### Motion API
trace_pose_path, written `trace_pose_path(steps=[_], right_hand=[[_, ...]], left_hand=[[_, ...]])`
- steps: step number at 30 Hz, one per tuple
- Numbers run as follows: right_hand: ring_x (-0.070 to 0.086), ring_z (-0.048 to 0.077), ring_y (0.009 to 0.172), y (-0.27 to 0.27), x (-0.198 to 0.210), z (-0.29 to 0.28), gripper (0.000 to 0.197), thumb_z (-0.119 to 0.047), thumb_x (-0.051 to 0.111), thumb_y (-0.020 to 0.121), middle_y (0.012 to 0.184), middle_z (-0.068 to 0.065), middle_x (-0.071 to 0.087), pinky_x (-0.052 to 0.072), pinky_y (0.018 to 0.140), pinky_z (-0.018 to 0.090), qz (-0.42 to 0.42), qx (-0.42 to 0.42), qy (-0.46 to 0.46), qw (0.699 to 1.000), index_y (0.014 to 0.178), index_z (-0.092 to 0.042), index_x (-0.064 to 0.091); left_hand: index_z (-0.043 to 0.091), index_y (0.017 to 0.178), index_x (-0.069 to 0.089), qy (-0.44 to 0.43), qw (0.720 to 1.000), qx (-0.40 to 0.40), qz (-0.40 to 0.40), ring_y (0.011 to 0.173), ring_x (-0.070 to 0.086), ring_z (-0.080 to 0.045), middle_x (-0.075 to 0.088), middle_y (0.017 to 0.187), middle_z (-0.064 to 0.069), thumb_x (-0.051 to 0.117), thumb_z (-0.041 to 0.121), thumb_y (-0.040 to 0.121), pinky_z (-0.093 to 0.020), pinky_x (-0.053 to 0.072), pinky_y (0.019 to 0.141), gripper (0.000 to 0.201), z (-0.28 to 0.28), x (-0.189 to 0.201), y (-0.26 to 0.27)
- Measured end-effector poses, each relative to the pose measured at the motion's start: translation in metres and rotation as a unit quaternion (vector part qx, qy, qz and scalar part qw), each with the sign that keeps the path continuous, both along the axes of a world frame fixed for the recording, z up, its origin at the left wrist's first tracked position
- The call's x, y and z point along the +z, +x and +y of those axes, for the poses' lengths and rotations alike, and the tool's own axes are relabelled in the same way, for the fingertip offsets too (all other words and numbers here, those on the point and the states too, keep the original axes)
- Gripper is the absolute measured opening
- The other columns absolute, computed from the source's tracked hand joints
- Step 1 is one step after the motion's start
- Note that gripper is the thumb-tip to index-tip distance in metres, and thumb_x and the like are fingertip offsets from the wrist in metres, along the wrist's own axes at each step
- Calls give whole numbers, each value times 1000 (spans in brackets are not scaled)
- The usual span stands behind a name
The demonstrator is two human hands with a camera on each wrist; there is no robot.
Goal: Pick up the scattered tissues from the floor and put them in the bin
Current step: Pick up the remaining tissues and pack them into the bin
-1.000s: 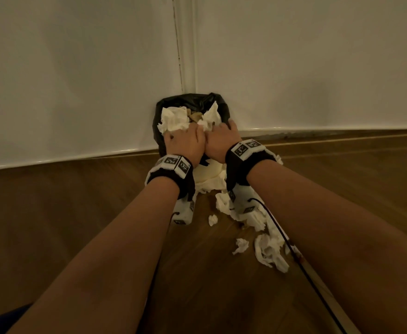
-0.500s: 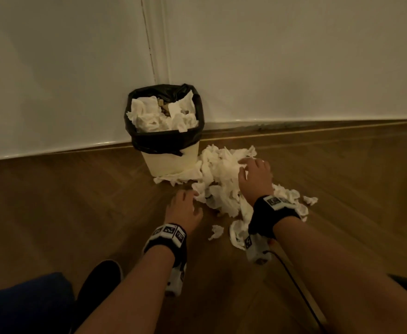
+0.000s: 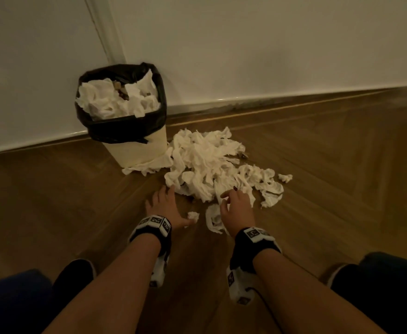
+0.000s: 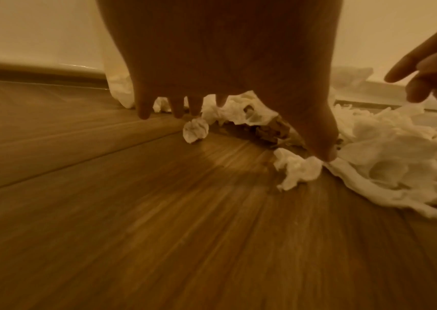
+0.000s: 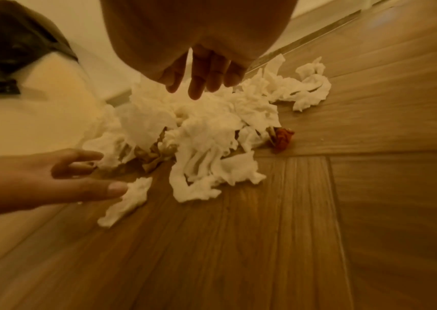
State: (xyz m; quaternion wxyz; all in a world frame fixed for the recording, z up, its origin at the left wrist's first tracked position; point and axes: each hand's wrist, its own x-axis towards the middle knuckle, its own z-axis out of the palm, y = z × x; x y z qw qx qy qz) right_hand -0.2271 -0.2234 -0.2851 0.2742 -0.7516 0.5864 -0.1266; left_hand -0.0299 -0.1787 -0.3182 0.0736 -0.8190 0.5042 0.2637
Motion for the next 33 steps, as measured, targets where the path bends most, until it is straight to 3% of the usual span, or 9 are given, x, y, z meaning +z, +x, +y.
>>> trace_pose_path(steps=[4, 7, 10, 15, 20, 22, 25, 28, 33], right_hand=[[39, 24, 113, 2, -10, 10, 29, -29, 44, 93, 120, 4, 46, 36, 93, 34, 65, 51, 29, 996, 119, -18, 50], [37, 26, 116, 2, -14, 15, 35, -35, 48, 91, 124, 4, 43, 35, 95, 34, 109, 73, 46, 990, 123, -22, 48], [37, 28, 115, 3, -14, 15, 39, -36, 52, 88, 126, 4, 41, 35, 95, 34, 130, 91, 51, 986, 126, -27, 47], [32, 35, 121, 8, -12, 16, 45, -40, 53, 87, 136, 4, 31, 38, 100, 41, 163, 117, 68, 977, 131, -35, 42], [34, 34, 122, 12, -12, 16, 43, -33, 55, 89, 140, 5, 26, 46, 93, 42, 186, 149, 83, 968, 130, -31, 43], [35, 35, 122, 14, -13, 15, 39, -26, 55, 90, 138, 7, 26, 46, 93, 43, 193, 158, 99, 963, 128, -27, 44], [39, 36, 118, 15, -16, 11, 34, -12, 54, 89, 133, 11, 30, 43, 95, 43, 195, 170, 110, 960, 123, -19, 47], [43, 35, 114, 15, -17, 7, 32, -6, 52, 88, 127, 12, 34, 40, 94, 39, 192, 176, 123, 958, 119, -12, 52], [48, 30, 117, 17, -14, -7, 36, -7, 58, 86, 128, 13, 44, 40, 96, 31, 191, 154, 202, 948, 122, -8, 61]], left_hand=[[17, 148, 8, -66, 998, 21, -1, 140, 14, -29, 12, 153, -7, 61, 73, 65, -42, 20, 113, 113, 9, -9, -21], [11, 142, 25, -112, 993, 27, -13, 134, 23, -27, 23, 148, -10, 58, 51, 84, -34, 28, 108, 78, 15, -13, -30], [15, 133, 39, -157, 987, 41, -4, 127, 31, -26, 29, 142, -9, 56, 35, 90, -32, 33, 103, 50, 21, -13, -35], [37, 137, 31, -198, 979, 39, -7, 122, 34, -28, 25, 141, -8, 61, 24, 85, -36, 40, 96, 61, 26, -11, -38], [47, 132, 36, -190, 981, -35, -18, 114, 38, -27, 25, 138, -7, 46, 14, 90, -34, 44, 86, 54, 23, -14, -37], [45, 125, 44, -155, 986, -57, 6, 113, 40, -25, 27, 135, -4, 43, 16, 90, -36, 46, 85, 45, 22, -18, -37], [30, 115, 53, -123, 991, -56, 25, 101, 47, -23, 40, 127, -6, 46, 25, 91, -36, 43, 81, 26, 21, -21, -34], [20, 122, 52, -134, 989, -26, 55, 112, 47, -26, 37, 132, -8, 50, 13, 92, -33, 43, 88, 31, 18, -23, -31], [16, 117, 58, -161, 980, 27, 114, 111, 51, -22, 38, 133, -4, 55, 13, 91, -24, 39, 88, 27, 18, -23, -25]])
